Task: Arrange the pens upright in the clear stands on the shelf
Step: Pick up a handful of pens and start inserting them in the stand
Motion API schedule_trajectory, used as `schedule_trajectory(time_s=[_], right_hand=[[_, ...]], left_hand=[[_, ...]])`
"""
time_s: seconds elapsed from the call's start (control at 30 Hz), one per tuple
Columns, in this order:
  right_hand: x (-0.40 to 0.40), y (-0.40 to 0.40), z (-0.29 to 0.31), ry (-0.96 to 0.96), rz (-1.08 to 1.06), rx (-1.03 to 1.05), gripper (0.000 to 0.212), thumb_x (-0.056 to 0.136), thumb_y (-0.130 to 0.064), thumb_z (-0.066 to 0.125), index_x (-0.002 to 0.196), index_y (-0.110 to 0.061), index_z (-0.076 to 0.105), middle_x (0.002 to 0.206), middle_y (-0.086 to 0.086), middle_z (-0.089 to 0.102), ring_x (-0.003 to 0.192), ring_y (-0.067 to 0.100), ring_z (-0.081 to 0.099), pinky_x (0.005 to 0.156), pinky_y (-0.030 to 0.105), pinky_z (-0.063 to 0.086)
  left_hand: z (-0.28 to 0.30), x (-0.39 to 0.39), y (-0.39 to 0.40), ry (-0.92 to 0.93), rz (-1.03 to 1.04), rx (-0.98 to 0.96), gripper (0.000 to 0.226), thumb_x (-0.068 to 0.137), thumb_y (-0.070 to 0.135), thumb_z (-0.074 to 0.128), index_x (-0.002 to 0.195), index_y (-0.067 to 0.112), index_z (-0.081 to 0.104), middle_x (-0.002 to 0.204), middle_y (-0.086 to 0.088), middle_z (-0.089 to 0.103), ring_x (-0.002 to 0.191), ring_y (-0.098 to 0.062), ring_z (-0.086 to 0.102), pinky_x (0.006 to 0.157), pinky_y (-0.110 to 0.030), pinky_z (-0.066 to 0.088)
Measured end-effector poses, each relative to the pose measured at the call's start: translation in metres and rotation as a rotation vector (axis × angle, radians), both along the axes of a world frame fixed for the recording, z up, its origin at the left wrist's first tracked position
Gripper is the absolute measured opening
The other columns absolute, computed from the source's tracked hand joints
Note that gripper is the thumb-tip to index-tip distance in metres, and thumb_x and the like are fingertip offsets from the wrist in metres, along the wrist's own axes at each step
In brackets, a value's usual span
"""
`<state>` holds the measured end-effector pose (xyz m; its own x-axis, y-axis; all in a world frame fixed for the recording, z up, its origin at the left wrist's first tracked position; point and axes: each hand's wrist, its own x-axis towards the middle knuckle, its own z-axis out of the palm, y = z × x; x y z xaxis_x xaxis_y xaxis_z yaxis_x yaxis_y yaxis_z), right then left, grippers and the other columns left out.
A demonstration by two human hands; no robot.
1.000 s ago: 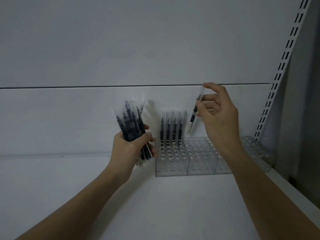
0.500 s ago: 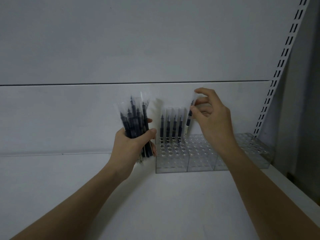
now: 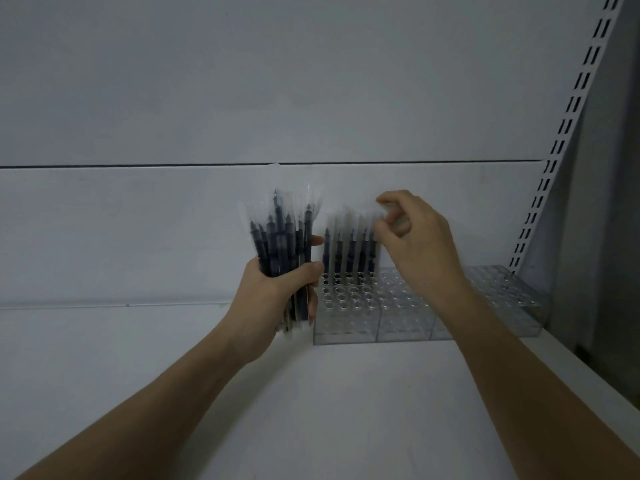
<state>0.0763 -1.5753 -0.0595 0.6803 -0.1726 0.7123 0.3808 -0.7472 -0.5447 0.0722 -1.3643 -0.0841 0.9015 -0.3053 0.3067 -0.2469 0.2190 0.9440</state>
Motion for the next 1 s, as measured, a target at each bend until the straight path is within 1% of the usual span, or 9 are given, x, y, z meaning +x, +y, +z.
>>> schedule_trajectory(time_s=[0.1, 0.23, 0.33, 0.43, 0.53, 0.67, 0.83, 0.9, 1.0], right_hand=[[-0.008, 0.012, 0.006, -0.026, 0.096, 0.209, 0.019, 0.096, -0.018, 0.064, 0.114, -0.021, 0.064, 0.085, -0.009, 0.060, 0.070, 0.004, 0.059, 0.065, 0.016, 0.050], [-0.022, 0.038, 0.013, 0.103, 0.433, 0.490, 0.021, 0.095, -0.018, 0.066, 0.115, -0.019, 0.062, 0.096, 0.004, 0.070, 0.077, 0.018, 0.070, 0.065, 0.028, 0.059], [-0.027, 0.051, 0.012, 0.141, 0.558, 0.582, 0.029, 0.091, -0.018, 0.069, 0.118, -0.016, 0.059, 0.097, 0.004, 0.074, 0.079, 0.022, 0.073, 0.074, 0.036, 0.062], [-0.028, 0.057, 0.010, 0.120, 0.580, 0.635, 0.027, 0.087, -0.013, 0.074, 0.111, -0.011, 0.062, 0.089, 0.005, 0.075, 0.076, 0.020, 0.073, 0.073, 0.032, 0.061], [-0.029, 0.058, 0.011, 0.088, 0.572, 0.662, 0.030, 0.084, -0.010, 0.075, 0.112, -0.011, 0.064, 0.088, 0.007, 0.076, 0.077, 0.019, 0.073, 0.074, 0.026, 0.058], [-0.031, 0.060, 0.012, 0.032, 0.539, 0.651, 0.043, 0.085, -0.014, 0.076, 0.121, -0.019, 0.053, 0.088, 0.010, 0.075, 0.084, 0.023, 0.074, 0.086, 0.039, 0.059], [-0.034, 0.066, 0.011, -0.018, 0.544, 0.693, 0.041, 0.087, -0.011, 0.074, 0.117, -0.027, 0.051, 0.085, 0.010, 0.075, 0.083, 0.025, 0.073, 0.086, 0.042, 0.059], [-0.036, 0.067, 0.013, -0.028, 0.550, 0.711, 0.038, 0.087, -0.010, 0.074, 0.116, -0.025, 0.054, 0.084, 0.008, 0.074, 0.082, 0.024, 0.073, 0.083, 0.038, 0.059], [-0.036, 0.064, 0.021, -0.082, 0.518, 0.742, 0.037, 0.088, -0.007, 0.074, 0.115, -0.024, 0.057, 0.084, 0.008, 0.074, 0.081, 0.022, 0.072, 0.079, 0.031, 0.058]], left_hand=[[0.001, -0.002, 0.000, 0.026, -0.035, -0.046, 0.035, 0.086, 0.011, 0.068, 0.110, -0.010, 0.056, 0.056, -0.014, 0.052, 0.045, -0.027, 0.049, 0.052, -0.033, 0.043], [0.003, -0.005, 0.000, 0.044, -0.119, -0.085, 0.032, 0.089, 0.007, 0.063, 0.113, -0.013, 0.056, 0.065, -0.015, 0.052, 0.045, -0.026, 0.050, 0.047, -0.032, 0.046], [0.004, -0.007, -0.001, 0.046, -0.159, -0.058, 0.025, 0.089, 0.004, 0.062, 0.099, -0.018, 0.056, 0.064, -0.015, 0.053, 0.044, -0.027, 0.050, 0.045, -0.031, 0.047], [0.007, -0.010, -0.001, 0.031, -0.211, -0.020, 0.015, 0.082, 0.010, 0.060, 0.077, -0.004, 0.059, 0.061, -0.014, 0.055, 0.043, -0.026, 0.053, 0.046, -0.031, 0.049], [0.009, -0.012, 0.000, 0.023, -0.224, 0.008, 0.018, 0.086, 0.010, 0.060, 0.100, 0.000, 0.063, 0.067, -0.015, 0.059, 0.046, -0.029, 0.056, 0.054, -0.038, 0.054], [0.010, -0.011, -0.001, -0.049, -0.138, 0.070, 0.020, 0.093, 0.002, 0.058, 0.108, 0.014, 0.066, 0.084, -0.016, 0.068, 0.051, -0.035, 0.061, 0.058, -0.041, 0.055], [0.008, -0.017, -0.007, -0.080, 0.021, 0.076, 0.013, 0.091, 0.002, 0.063, 0.100, 0.009, 0.069, 0.091, -0.025, 0.067, 0.058, -0.035, 0.065, 0.057, -0.039, 0.056], [0.008, -0.023, -0.013, -0.071, 0.075, 0.054, 0.009, 0.091, 0.002, 0.064, 0.094, 0.008, 0.070, 0.090, -0.021, 0.068, 0.062, -0.034, 0.065, 0.061, -0.044, 0.058], [0.016, -0.030, -0.027, -0.036, 0.108, -0.019, 0.004, 0.091, -0.001, 0.063, 0.092, -0.001, 0.067, 0.078, -0.021, 0.065, 0.058, -0.034, 0.063, 0.056, -0.040, 0.057]])
